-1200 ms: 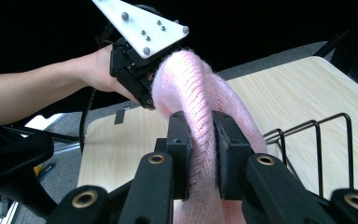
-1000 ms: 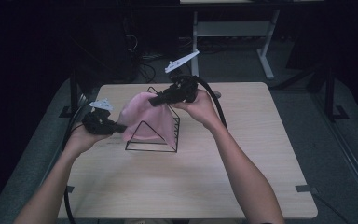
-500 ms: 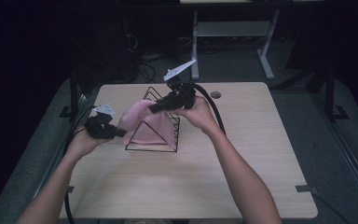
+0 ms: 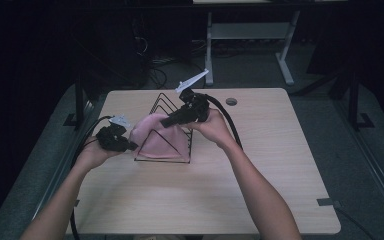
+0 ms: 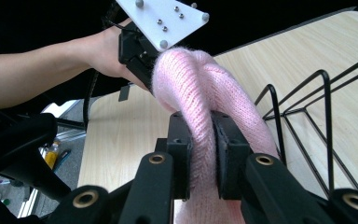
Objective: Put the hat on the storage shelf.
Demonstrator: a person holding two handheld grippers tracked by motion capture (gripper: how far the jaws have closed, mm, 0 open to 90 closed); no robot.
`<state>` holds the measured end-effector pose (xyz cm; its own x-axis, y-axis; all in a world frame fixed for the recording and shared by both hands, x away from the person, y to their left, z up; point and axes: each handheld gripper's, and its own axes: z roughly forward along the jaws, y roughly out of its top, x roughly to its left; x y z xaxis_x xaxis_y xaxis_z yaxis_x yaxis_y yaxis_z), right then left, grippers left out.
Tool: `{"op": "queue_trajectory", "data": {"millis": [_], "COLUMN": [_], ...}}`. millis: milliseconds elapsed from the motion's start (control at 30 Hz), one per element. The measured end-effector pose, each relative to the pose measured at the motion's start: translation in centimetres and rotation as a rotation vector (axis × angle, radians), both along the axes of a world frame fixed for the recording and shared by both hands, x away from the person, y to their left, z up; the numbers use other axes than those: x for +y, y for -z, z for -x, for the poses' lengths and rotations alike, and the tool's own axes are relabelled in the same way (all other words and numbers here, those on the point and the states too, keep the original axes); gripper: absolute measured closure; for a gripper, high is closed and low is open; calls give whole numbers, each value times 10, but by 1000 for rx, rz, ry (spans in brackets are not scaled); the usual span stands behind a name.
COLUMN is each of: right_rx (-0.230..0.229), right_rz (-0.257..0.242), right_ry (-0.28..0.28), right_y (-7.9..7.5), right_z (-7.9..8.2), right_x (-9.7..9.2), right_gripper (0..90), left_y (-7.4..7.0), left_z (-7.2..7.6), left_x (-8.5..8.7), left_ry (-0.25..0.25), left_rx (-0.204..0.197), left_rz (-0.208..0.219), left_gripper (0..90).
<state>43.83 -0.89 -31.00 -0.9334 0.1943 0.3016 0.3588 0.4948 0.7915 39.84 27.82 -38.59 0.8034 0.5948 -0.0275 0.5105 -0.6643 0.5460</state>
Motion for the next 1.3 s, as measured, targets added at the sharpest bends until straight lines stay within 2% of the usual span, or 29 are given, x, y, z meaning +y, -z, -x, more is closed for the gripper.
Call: {"op": "queue_trajectory", "data": {"millis": [167, 267, 367, 700, 800, 967, 1100, 1300], "right_rx": [2, 19, 15, 18, 24, 16, 17, -10], "right_rz": [9, 20, 23, 32, 16, -10, -18, -10], "right_ry": [-11, -17, -22, -22, -15, 3, 13, 58], "right_y": [4, 8, 11, 13, 12, 10, 6, 1], "right_z": [1, 2, 2, 1, 2, 6, 9, 12], "right_x": [3, 6, 8, 9, 7, 0, -8, -23], "right_gripper": [781, 778, 773, 744, 697, 607, 544, 476], "left_y": [6, 11, 13, 15, 13, 13, 11, 4], "left_z": [0, 0, 1, 0, 2, 7, 10, 15], "left_x": [4, 7, 9, 10, 10, 14, 16, 18], "left_ry": [-6, -23, -16, -15, -10, -14, -21, -23], "left_rx": [19, 33, 37, 46, 40, 37, 35, 13], "left_rz": [-6, -1, -3, -5, -8, 21, 30, 56], "left_gripper": [830, 830, 830, 832, 810, 769, 732, 684]}}
